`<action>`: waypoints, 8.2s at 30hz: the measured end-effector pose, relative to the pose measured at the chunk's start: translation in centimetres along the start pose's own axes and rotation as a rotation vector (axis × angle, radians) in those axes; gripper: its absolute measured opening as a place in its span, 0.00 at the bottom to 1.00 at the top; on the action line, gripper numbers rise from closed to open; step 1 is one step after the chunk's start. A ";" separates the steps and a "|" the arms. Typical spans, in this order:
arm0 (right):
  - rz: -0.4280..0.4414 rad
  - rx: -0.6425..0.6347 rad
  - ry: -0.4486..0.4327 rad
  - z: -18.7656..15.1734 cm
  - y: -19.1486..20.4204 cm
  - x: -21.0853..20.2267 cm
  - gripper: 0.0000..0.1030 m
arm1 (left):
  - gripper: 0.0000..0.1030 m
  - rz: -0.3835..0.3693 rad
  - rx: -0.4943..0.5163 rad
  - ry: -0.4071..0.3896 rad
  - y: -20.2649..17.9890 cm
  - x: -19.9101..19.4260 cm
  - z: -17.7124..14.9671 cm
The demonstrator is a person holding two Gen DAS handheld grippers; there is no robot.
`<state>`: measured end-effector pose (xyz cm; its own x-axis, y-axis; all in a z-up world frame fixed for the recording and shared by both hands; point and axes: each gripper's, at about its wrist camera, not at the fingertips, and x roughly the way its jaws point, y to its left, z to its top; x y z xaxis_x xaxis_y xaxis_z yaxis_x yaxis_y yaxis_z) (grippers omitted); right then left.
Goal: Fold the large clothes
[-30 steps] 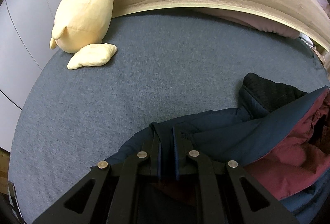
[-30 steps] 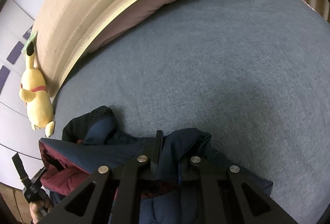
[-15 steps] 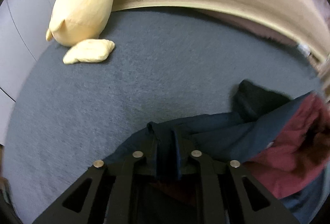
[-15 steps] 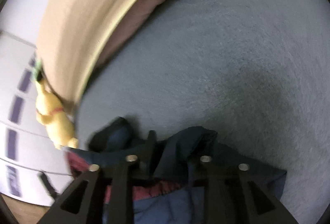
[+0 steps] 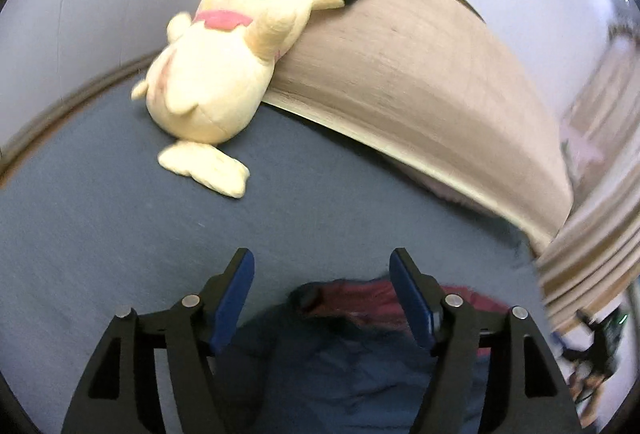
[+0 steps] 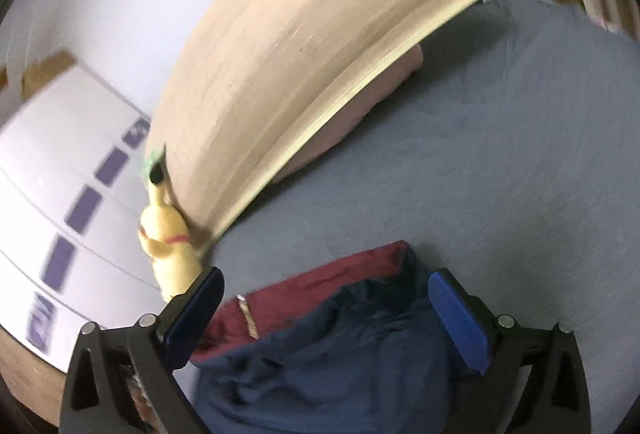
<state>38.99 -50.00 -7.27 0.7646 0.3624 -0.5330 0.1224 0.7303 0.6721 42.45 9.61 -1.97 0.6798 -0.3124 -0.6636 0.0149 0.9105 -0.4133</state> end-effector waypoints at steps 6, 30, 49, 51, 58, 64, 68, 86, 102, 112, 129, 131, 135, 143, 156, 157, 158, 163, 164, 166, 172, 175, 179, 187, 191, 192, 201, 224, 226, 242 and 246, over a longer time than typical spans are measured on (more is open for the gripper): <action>-0.110 -0.116 0.106 -3.0 -1.7 2.7 0.92 | 0.69 0.030 0.255 0.132 -2.2 4.3 -3.6; -0.245 -0.204 0.305 -2.6 -4.5 13.8 0.15 | 0.36 0.255 0.360 0.259 -4.0 15.6 -4.4; -0.263 -0.392 0.003 -5.8 11.2 9.9 0.66 | 0.63 0.263 0.480 -0.054 -14.9 6.9 -5.1; -0.291 -0.406 0.024 -7.1 11.8 12.0 0.66 | 0.63 0.261 0.497 -0.022 -15.9 8.5 -6.3; -0.368 -0.432 0.107 -8.7 10.6 17.6 0.69 | 0.66 0.313 0.505 0.098 -16.5 13.9 -8.1; -0.395 -0.419 0.118 -8.3 9.5 19.1 0.79 | 0.73 0.330 0.494 0.134 -16.0 15.6 -7.9; -0.409 -0.406 0.137 -8.1 9.2 20.0 0.84 | 0.75 0.334 0.488 0.145 -15.5 16.5 -7.6; -0.303 -0.284 0.031 -5.5 7.0 5.8 0.91 | 0.86 0.224 0.400 0.030 -9.2 3.6 -6.0; -0.201 0.223 -0.019 -21.3 -5.0 -7.7 0.92 | 0.85 0.126 -0.025 0.063 4.5 -6.5 -16.4; -0.094 0.390 0.010 -20.8 -5.8 -2.7 0.80 | 0.71 0.100 -0.125 0.158 4.0 -4.1 -17.6; -0.230 0.157 0.071 -21.7 -2.5 -1.9 0.24 | 0.10 0.184 -0.109 0.171 3.4 -6.8 -19.6; -0.208 0.172 0.055 -21.8 -2.8 -2.3 0.38 | 0.12 0.180 -0.103 0.168 3.4 -7.0 -19.4; -0.130 0.242 0.046 -21.2 -4.0 -3.9 0.54 | 0.22 0.140 -0.132 0.157 3.8 -7.7 -18.7; -0.138 0.154 -0.048 -17.1 -4.2 -7.7 0.59 | 0.60 0.104 0.023 0.055 2.4 -8.4 -13.6; -0.250 -0.100 0.201 -11.3 -2.3 3.4 0.16 | 0.36 0.211 0.175 0.230 -0.4 3.5 -10.9; -0.269 -0.116 0.206 -11.2 -2.2 3.8 0.11 | 0.32 0.234 0.193 0.226 -0.5 3.9 -11.1; -0.284 -0.128 0.207 -11.2 -2.1 4.0 0.08 | 0.30 0.247 0.202 0.226 -0.7 4.6 -11.2; -0.317 -0.118 0.223 -11.7 -3.2 5.5 0.07 | 0.28 0.267 0.183 0.237 0.1 5.5 -11.2; -0.316 -0.118 0.221 -11.6 -3.2 5.4 0.08 | 0.29 0.268 0.191 0.234 0.0 5.5 -11.0; -0.306 -0.116 0.209 -11.2 -2.9 4.6 0.17 | 0.30 0.259 0.183 0.219 0.0 4.2 -10.3; -0.275 -0.142 0.082 -8.3 -0.7 3.2 0.88 | 0.71 0.208 0.243 0.087 -2.4 2.3 -6.8; -0.300 -0.146 0.114 -6.6 -0.5 6.2 0.88 | 0.71 0.168 0.277 0.156 -3.3 5.7 -6.1; -0.286 -0.125 0.176 -5.6 -0.9 9.5 0.35 | 0.49 0.254 0.254 0.205 -1.8 10.0 -6.1; -0.294 -0.033 0.196 -4.9 -3.3 10.7 0.37 | 0.49 0.240 0.149 0.213 0.4 10.6 -5.4; -0.314 -0.085 0.045 -3.5 -0.7 7.6 0.55 | 0.52 0.223 0.135 0.070 -0.8 7.2 -3.5; -0.297 -0.103 0.030 -3.3 0.1 7.4 0.55 | 0.53 0.214 0.141 0.044 -1.5 6.9 -2.9; -0.219 -0.031 0.207 -3.3 -0.5 14.1 0.62 | 0.55 0.246 0.137 0.231 -2.1 15.4 -3.6; 0.026 0.472 -0.022 -23.4 -6.6 -5.9 0.94 | 0.77 0.095 -0.288 0.094 7.3 -3.5 -16.5; 0.004 0.450 -0.003 -22.9 -6.5 -4.5 0.93 | 0.77 0.086 -0.257 0.101 6.5 -2.7 -16.7; -0.174 0.223 0.036 -21.6 -3.8 -3.0 0.28 | 0.21 0.206 -0.156 0.177 3.6 1.2 -16.4; -0.190 0.300 0.004 -22.0 -4.8 -4.6 0.71 | 0.25 0.203 -0.169 0.168 3.7 -0.2 -17.0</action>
<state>20.97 -42.46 -19.33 0.7080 0.2393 -0.6645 0.4430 0.5822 0.6817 29.85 8.44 -13.98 0.5259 -0.1820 -0.8309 -0.2402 0.9053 -0.3503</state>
